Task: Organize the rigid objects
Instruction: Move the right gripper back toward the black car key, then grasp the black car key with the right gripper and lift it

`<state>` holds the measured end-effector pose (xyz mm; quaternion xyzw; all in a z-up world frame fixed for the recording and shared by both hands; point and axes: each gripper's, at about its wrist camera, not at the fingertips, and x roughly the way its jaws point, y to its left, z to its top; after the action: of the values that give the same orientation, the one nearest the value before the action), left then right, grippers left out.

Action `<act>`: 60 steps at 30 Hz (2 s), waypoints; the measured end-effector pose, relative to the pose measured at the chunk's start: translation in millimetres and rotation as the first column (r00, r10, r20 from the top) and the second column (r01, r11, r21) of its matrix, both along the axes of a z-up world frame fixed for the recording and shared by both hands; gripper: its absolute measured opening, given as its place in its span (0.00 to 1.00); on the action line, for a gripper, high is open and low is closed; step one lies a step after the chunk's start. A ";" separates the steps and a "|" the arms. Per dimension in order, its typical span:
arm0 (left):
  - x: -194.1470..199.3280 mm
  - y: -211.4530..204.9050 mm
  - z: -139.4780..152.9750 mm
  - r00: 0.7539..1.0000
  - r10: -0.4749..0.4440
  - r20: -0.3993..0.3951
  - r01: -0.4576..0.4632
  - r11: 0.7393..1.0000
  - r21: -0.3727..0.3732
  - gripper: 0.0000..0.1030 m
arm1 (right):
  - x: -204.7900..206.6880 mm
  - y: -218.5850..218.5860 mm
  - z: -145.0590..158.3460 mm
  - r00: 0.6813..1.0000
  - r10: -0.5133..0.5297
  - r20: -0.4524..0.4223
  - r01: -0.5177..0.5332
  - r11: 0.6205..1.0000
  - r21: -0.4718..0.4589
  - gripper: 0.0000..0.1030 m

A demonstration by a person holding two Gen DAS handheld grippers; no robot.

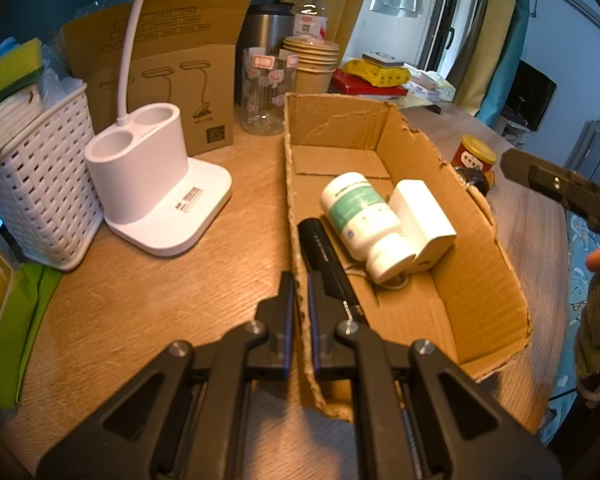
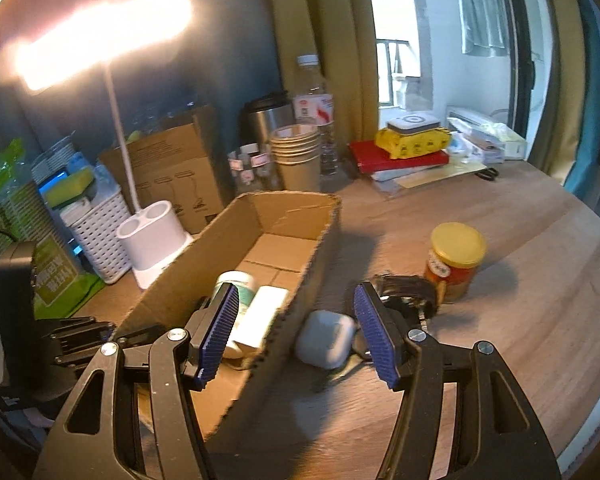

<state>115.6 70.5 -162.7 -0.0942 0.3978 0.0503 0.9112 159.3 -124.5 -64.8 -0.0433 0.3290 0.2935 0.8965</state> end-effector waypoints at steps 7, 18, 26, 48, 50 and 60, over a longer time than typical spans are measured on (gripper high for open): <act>-0.1 0.2 0.1 1.000 0.000 0.001 0.000 1.000 0.002 0.07 | 17.8 -18.7 -5.1 0.996 -0.085 0.020 0.086 0.996 -0.033 0.62; -0.1 -0.3 0.2 1.000 0.000 0.001 0.000 1.000 0.001 0.07 | 39.6 -31.2 -31.0 0.989 -0.142 -0.030 0.141 0.989 -0.040 0.62; -0.3 0.0 0.0 1.000 0.000 0.001 0.000 1.000 0.001 0.07 | 41.3 -22.4 -44.7 0.992 -0.115 -0.059 0.112 0.993 -0.044 0.61; -0.6 -0.3 0.0 1.000 0.001 0.002 -0.001 1.000 0.002 0.07 | 45.6 -2.3 -69.8 0.989 -0.145 -0.037 0.135 0.969 -0.205 0.41; -0.7 -0.1 0.1 1.000 0.001 0.002 -0.001 1.000 0.001 0.07 | 45.3 -3.8 -71.3 0.987 -0.156 -0.039 0.144 0.966 -0.216 0.41; -0.5 -1.3 0.2 1.000 0.000 0.002 0.000 1.000 0.001 0.07 | 47.2 -1.6 -73.0 0.982 -0.182 -0.044 0.165 0.954 -0.250 0.53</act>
<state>115.0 69.2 -162.5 -0.0938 0.3969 0.0507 0.9117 206.5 -126.2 -137.7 -0.1151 0.3949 0.1720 0.8951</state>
